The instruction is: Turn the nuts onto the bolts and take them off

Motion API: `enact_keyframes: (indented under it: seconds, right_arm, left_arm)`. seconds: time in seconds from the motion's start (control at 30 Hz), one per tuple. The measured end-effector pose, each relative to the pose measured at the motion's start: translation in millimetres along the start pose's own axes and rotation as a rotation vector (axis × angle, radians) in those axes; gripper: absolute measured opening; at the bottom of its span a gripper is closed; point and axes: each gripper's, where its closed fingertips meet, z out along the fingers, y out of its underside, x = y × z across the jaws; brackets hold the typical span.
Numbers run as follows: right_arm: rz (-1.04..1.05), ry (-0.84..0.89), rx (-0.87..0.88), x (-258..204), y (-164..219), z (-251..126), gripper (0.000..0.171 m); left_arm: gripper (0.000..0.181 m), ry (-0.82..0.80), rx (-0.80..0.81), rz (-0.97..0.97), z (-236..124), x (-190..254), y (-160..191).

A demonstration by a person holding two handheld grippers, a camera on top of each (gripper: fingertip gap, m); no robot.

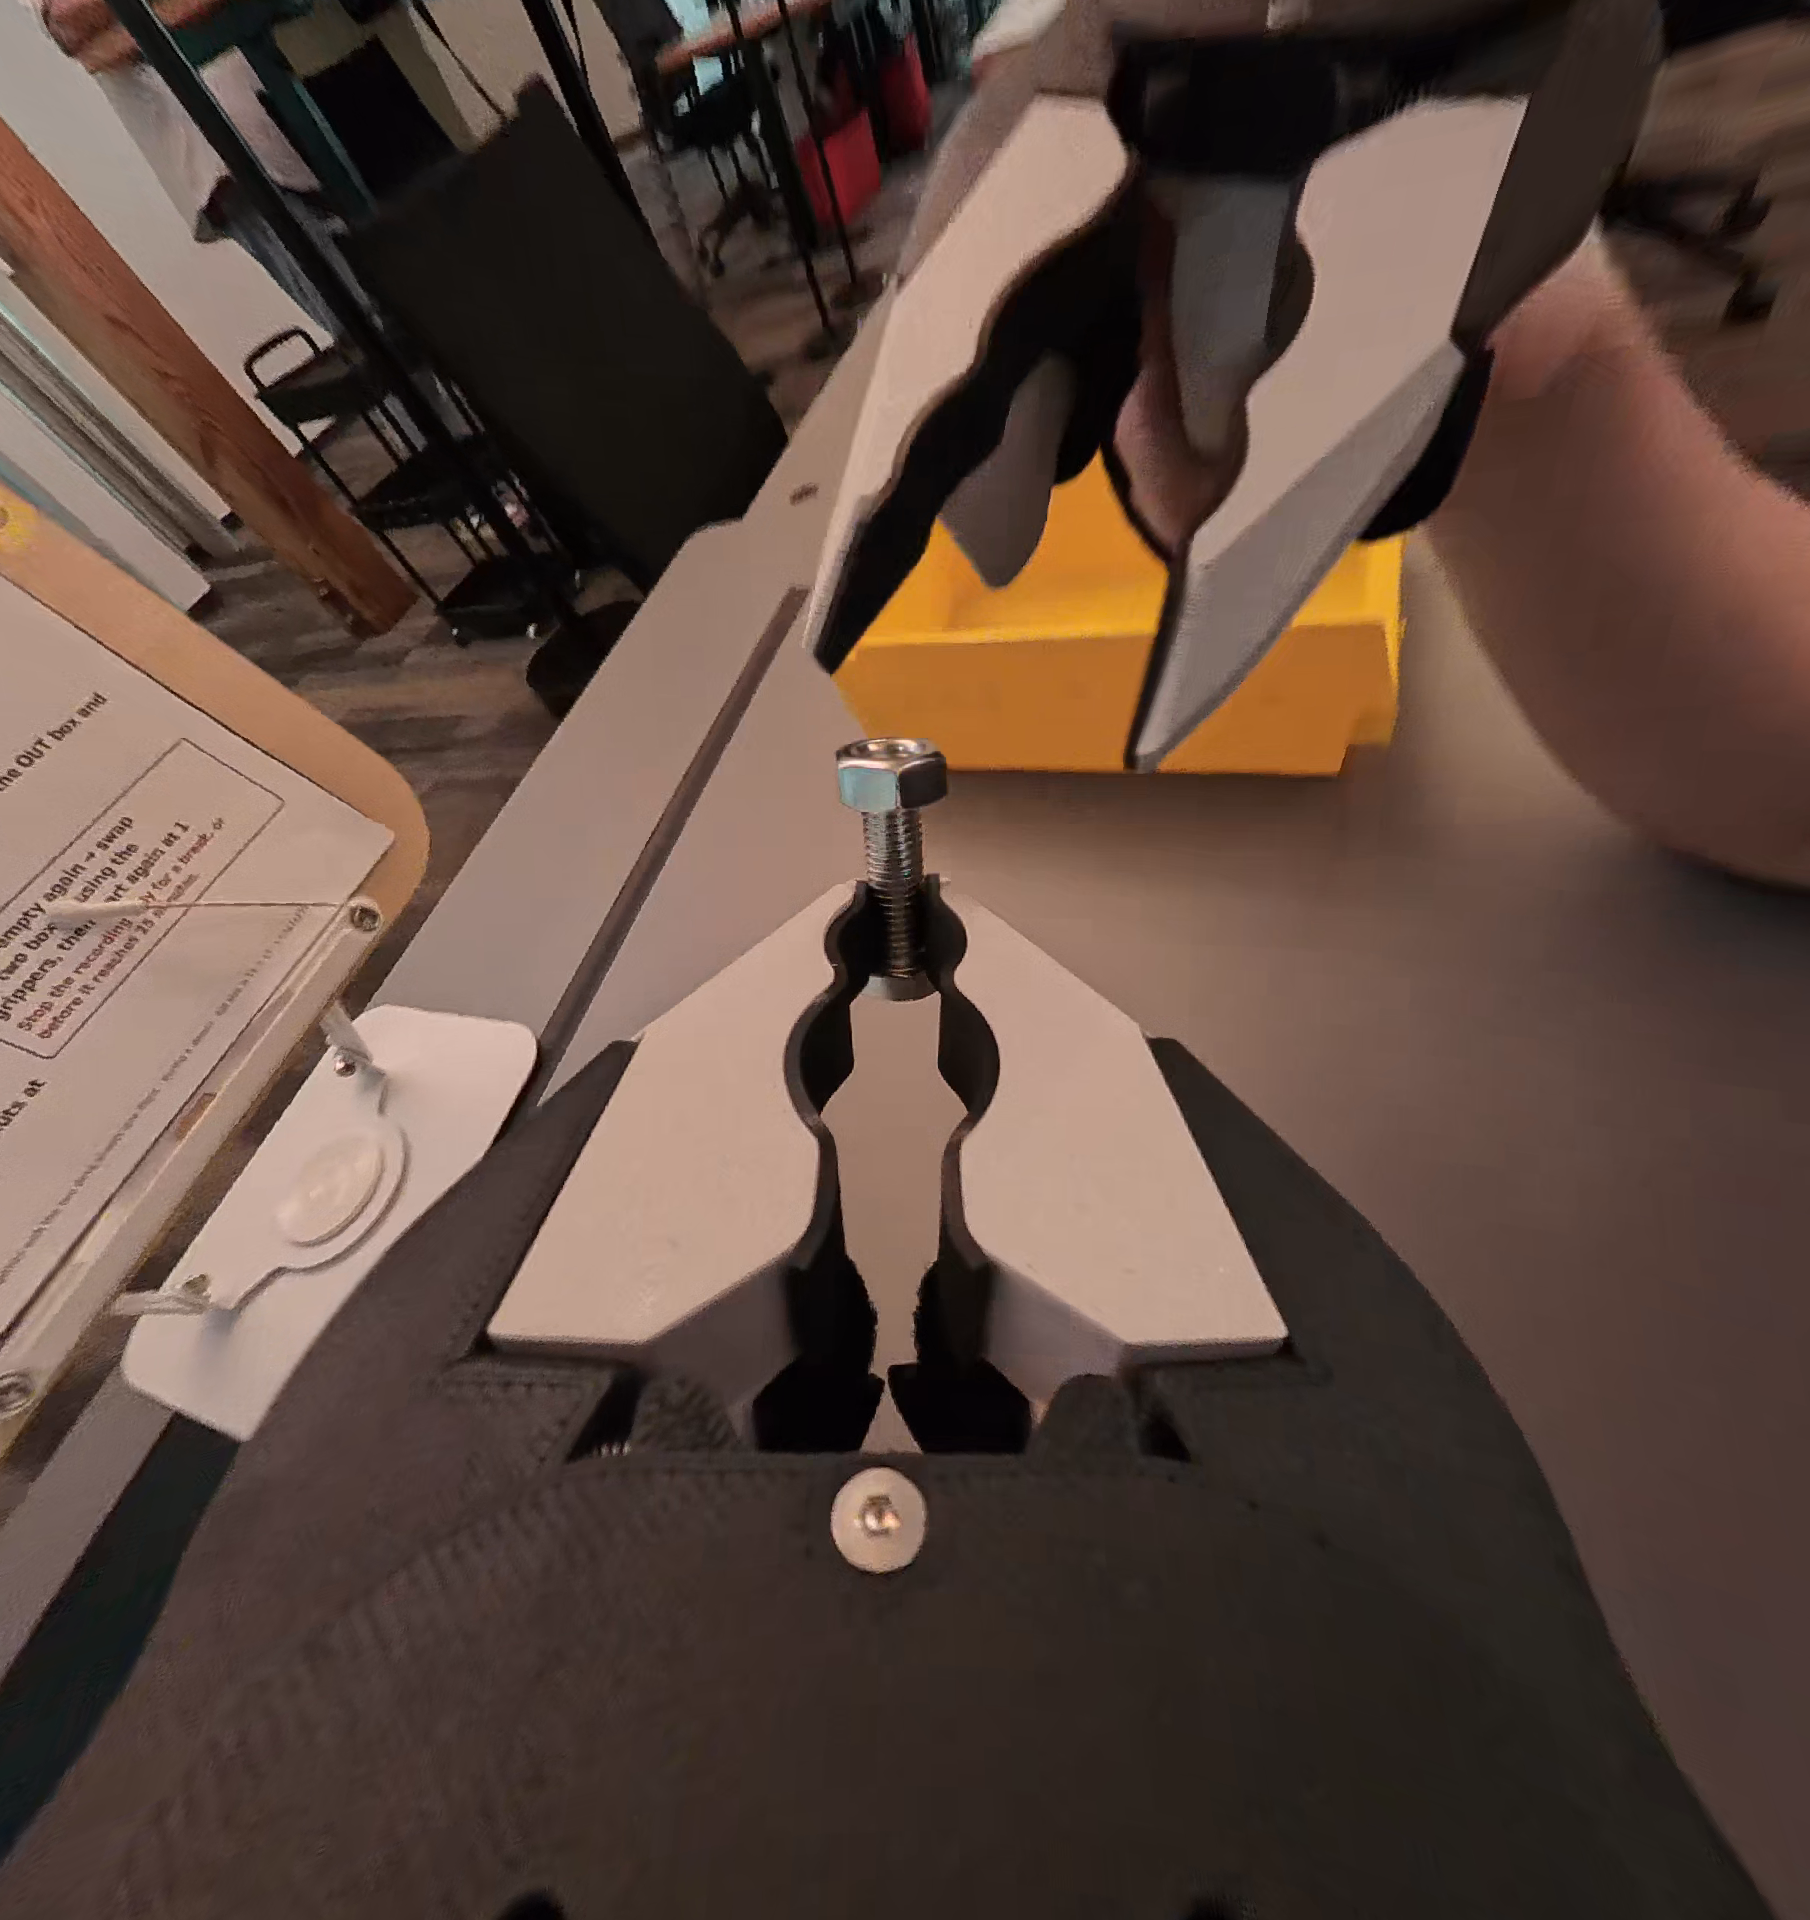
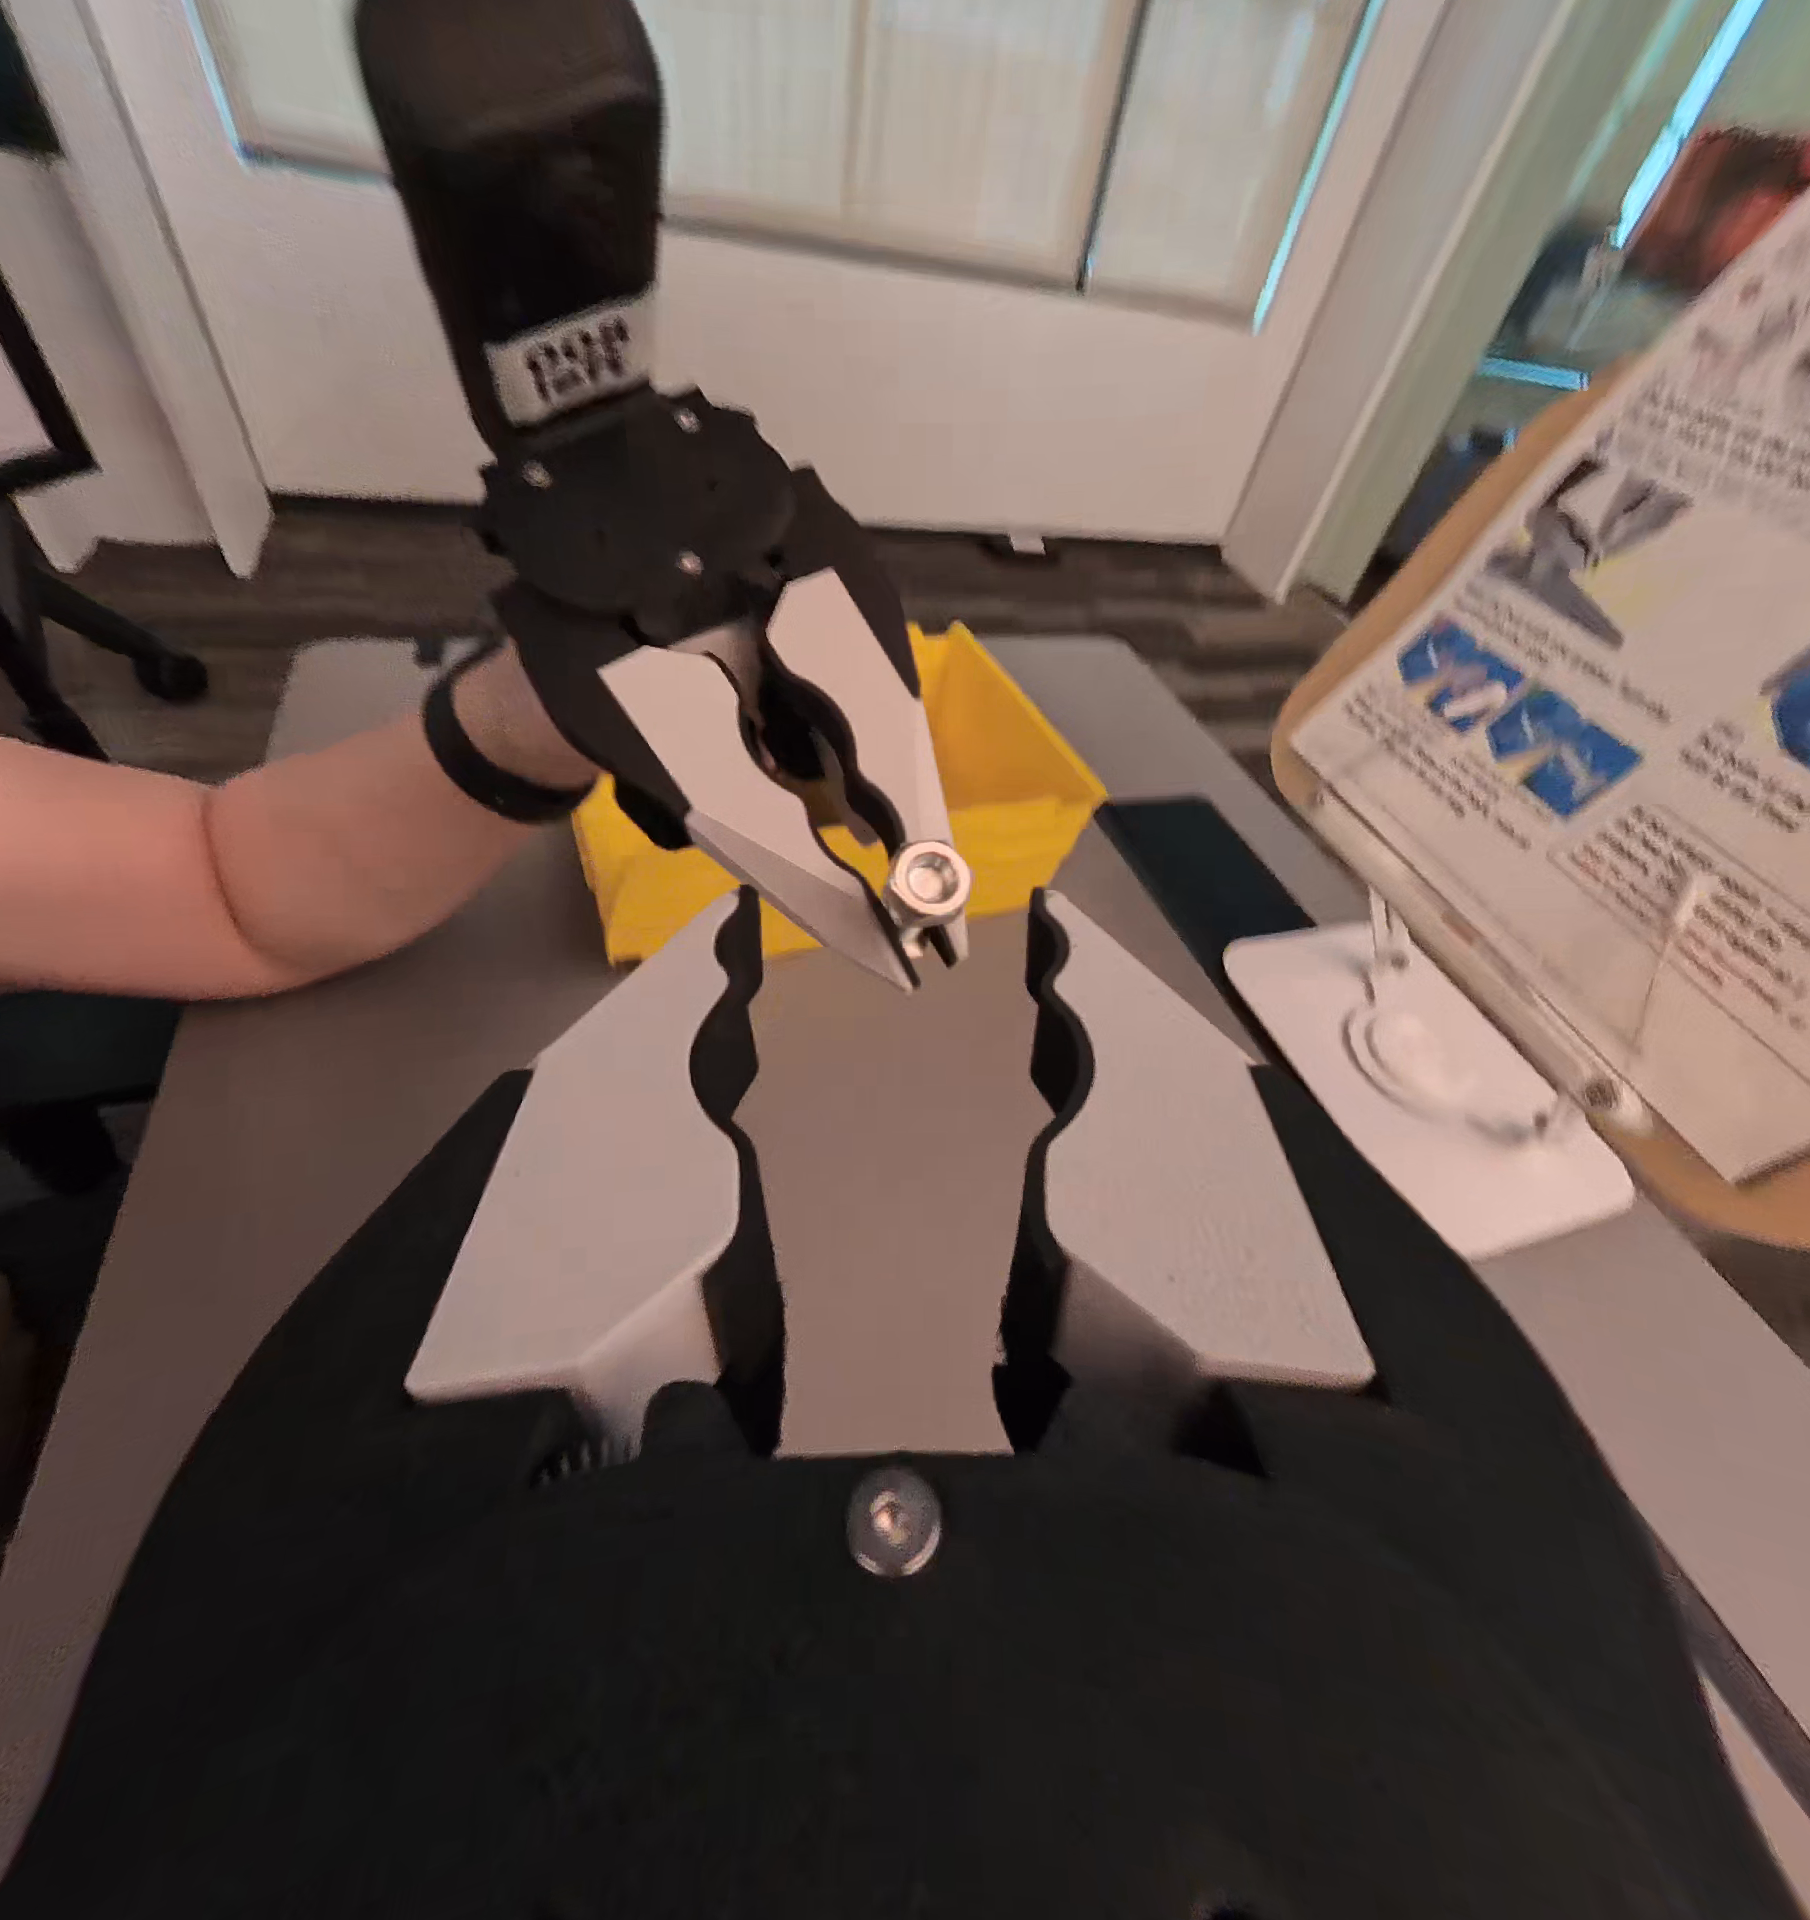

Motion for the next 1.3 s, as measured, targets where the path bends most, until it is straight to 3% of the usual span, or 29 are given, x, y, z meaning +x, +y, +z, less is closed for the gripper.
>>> enact_keyframes:
  seconds: [0.2, 0.47, 0.63, 0.7, 0.83, 0.9, 1.0, 1.17, 1.3]
  right_arm:
    - [0.038, -0.076, 0.18, -12, -26, 6, 0.057]
    - [-0.083, -0.127, 0.13, -35, -24, 3, 0.048]
    - [-0.015, -0.075, 0.235, -22, -37, 6, 0.091]
    - [-0.001, -0.102, 0.26, -26, -38, 10, 0.099]
    - [-0.01, -0.183, 0.238, -43, -37, 10, 0.109]
    - [-0.047, -0.252, 0.23, -57, -37, 3, 0.093]
    - [-0.018, -0.208, 0.278, -49, -47, -2, 0.094]
    - [0.054, -0.166, 0.338, -37, -50, 6, 0.113]
    - [0.033, -0.236, 0.303, -53, -47, 6, 0.12]
  left_arm:
    - [0.007, 0.085, 0.175, -0.121, -18, 2, -26]
    - [0.007, 0.032, 0.18, -0.162, -22, -13, -23]
    - [0.007, 0.083, 0.216, -0.177, -22, -5, -30]
    - [0.007, 0.09, 0.226, -0.175, -22, -2, -32]
    - [0.007, 0.055, 0.245, -0.19, -26, -10, -33]
    - [0.007, 0.023, 0.259, -0.225, -30, -19, -33]
    - [0.007, 0.052, 0.291, -0.265, -35, -22, -35]
    - [0.007, 0.155, 0.309, -0.246, -31, 0, -43]
    - [0.007, 0.115, 0.303, -0.244, -30, -4, -43]
